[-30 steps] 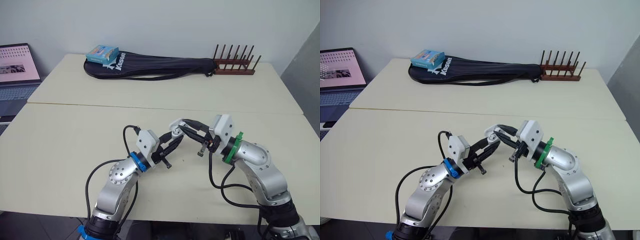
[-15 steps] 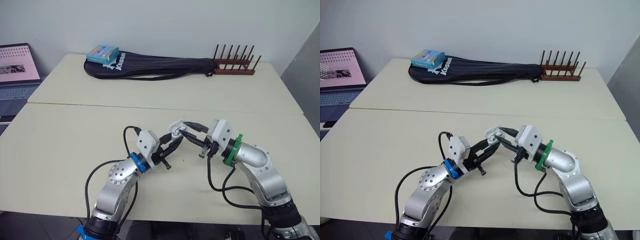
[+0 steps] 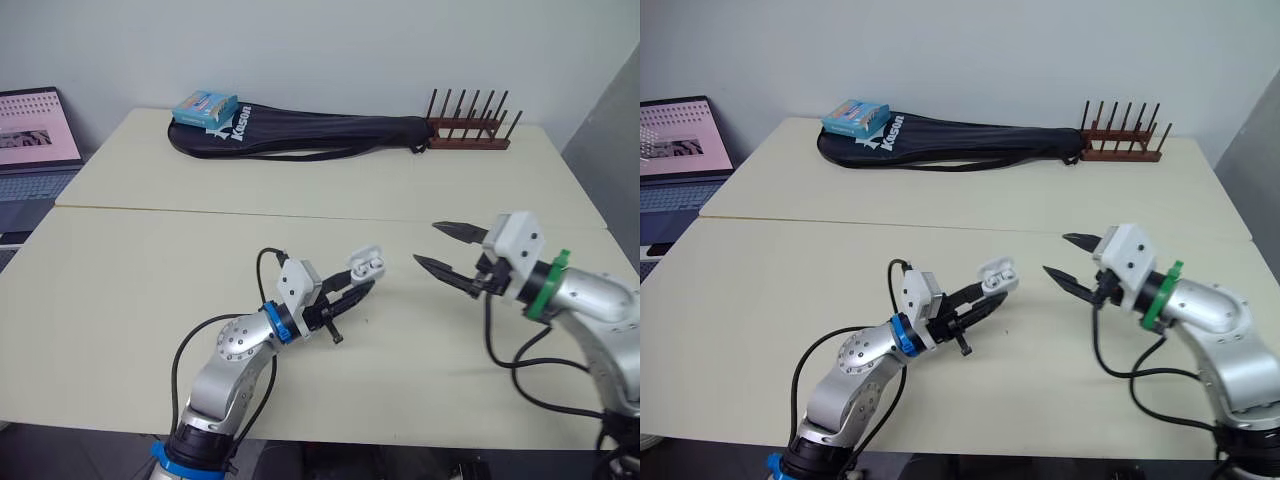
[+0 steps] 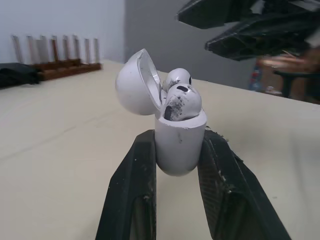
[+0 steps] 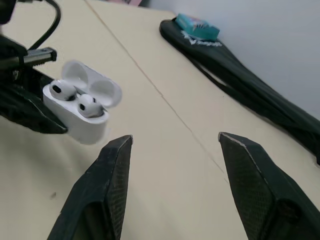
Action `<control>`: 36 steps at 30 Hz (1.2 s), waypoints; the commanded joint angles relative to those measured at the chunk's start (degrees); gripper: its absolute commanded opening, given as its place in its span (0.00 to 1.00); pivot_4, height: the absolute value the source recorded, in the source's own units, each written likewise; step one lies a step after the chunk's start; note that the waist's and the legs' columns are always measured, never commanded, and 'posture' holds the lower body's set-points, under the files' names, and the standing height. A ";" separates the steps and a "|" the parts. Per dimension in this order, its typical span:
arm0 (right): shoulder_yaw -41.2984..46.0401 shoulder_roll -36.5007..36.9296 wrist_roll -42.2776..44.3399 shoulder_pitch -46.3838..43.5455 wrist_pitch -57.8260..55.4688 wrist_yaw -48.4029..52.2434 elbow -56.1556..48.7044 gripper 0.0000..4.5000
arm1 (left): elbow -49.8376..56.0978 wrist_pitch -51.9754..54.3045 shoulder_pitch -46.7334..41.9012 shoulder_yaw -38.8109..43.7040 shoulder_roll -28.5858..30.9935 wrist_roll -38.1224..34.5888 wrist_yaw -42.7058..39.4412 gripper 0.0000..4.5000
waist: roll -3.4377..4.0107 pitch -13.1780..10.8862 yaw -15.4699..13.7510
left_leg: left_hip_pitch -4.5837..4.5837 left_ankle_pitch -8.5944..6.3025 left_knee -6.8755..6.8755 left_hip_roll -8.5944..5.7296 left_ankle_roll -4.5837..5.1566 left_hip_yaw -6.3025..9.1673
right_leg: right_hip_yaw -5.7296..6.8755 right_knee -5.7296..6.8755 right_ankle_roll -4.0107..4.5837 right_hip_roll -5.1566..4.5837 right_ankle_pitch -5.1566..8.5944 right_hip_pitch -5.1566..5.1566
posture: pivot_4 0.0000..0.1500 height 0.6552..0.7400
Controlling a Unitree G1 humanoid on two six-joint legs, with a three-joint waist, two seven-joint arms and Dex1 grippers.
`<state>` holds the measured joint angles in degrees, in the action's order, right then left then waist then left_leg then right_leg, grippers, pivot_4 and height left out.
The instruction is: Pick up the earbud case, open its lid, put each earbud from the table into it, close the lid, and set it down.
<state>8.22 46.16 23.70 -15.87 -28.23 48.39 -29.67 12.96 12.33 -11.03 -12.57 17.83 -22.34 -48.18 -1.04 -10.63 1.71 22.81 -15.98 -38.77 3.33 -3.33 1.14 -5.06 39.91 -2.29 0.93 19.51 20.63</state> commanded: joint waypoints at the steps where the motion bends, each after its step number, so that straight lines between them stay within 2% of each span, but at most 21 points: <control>1: -1.77 6.15 3.06 -6.37 -2.78 8.42 3.41 0.43 | 0.03 3.04 -4.08 -3.04 1.08 -3.92 -8.16 0.17 | 0.08 -0.05 0.12 | -0.02 0.00 0.00 -0.01 0.00 -0.04 | -0.04 0.01 0.00 0.00 0.00 0.00 | 1.00 0.85; 6: -10.44 8.43 2.87 -13.01 -3.91 16.44 6.80 0.03 | -2.79 4.96 -8.43 -4.35 1.12 -5.11 -13.38 0.17 | 0.08 -0.05 0.10 | 0.01 -0.01 0.02 0.04 0.02 -0.05 | 0.00 -0.04 0.01 0.05 0.01 0.04 | 1.00 0.85; 7: -11.33 8.29 2.99 -13.64 -4.34 17.00 6.92 0.00 | -3.16 5.11 -8.79 -4.40 1.07 -5.13 -13.86 0.17 | 0.08 -0.05 0.08 | 0.05 -0.01 0.01 0.04 0.02 -0.04 | 0.02 -0.04 0.01 0.05 0.01 0.06 | 1.00 0.85; 11: -13.99 8.00 5.90 -14.63 -7.97 20.05 4.50 0.00 | -4.46 5.34 -9.89 -4.60 0.81 -4.80 -15.22 0.17 | 0.08 -0.05 -0.05 | 0.15 -0.01 0.01 0.04 0.01 0.09 | -0.02 -0.06 0.01 0.01 0.01 0.17 | 1.00 0.85; 16: -12.59 8.20 11.86 -15.08 -13.64 20.73 0.69 0.00 | -5.26 6.07 -10.07 -4.22 0.07 -4.68 -14.84 0.17 | 0.07 -0.05 -0.06 | 0.14 0.00 -0.02 0.04 0.01 0.16 | -0.01 -0.01 0.01 -0.01 0.00 0.17 | 1.00 0.85; 21: -12.75 10.18 11.39 -12.06 -13.70 20.90 -0.31 0.00 | -5.39 8.38 -10.11 -3.44 -0.48 -5.80 -13.92 0.17 | 0.07 -0.05 -0.06 | 0.14 0.00 -0.03 0.02 0.01 0.16 | -0.01 -0.01 0.01 -0.01 0.01 0.16 | 1.00 0.85; 27: -10.19 9.35 10.10 -9.55 -12.50 16.31 -0.40 0.00 | -6.38 27.09 -13.68 -3.46 1.93 -9.91 -11.41 0.17 | 0.07 -0.05 -0.03 | 0.14 0.00 -0.03 0.03 0.01 0.17 | -0.01 0.04 0.00 0.01 0.01 0.18 | 1.00 0.85; 30: -8.66 9.22 5.01 -4.98 -5.90 13.64 -0.66 0.00 | -12.91 39.49 -18.08 -0.64 -0.62 -12.06 -4.97 0.17 | 0.06 -0.05 -0.22 | 0.13 0.00 -0.04 0.00 0.02 0.21 | 0.03 0.05 -0.01 0.02 0.01 0.15 | 1.00 0.85; 33: -7.88 9.28 0.38 -0.04 -0.43 11.55 -1.25 0.00 | -18.70 45.90 -21.29 0.54 -2.23 -11.80 -1.67 0.17 | 0.04 -0.06 -0.19 | 0.22 0.00 -0.08 -0.06 0.02 0.21 | 0.09 -0.01 -0.03 0.00 0.03 0.17 | 1.00 0.85; 36: -8.16 9.76 -1.93 2.86 0.91 10.46 -2.07 0.00 | -23.35 48.06 -22.97 2.30 -3.75 -11.22 0.90 0.17 | 0.04 -0.06 -0.10 | 0.29 0.00 -0.06 -0.07 0.01 0.20 | -0.01 0.01 -0.05 -0.02 0.04 0.31 | 1.00 0.85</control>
<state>-1.33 55.26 22.71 -13.33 -28.44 59.53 -29.36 -9.14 59.07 -33.08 -11.87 14.88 -33.10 -48.50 -1.00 -10.69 1.61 23.10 -15.97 -38.83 3.26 -3.33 1.33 -5.10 39.94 -2.34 0.91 19.54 20.97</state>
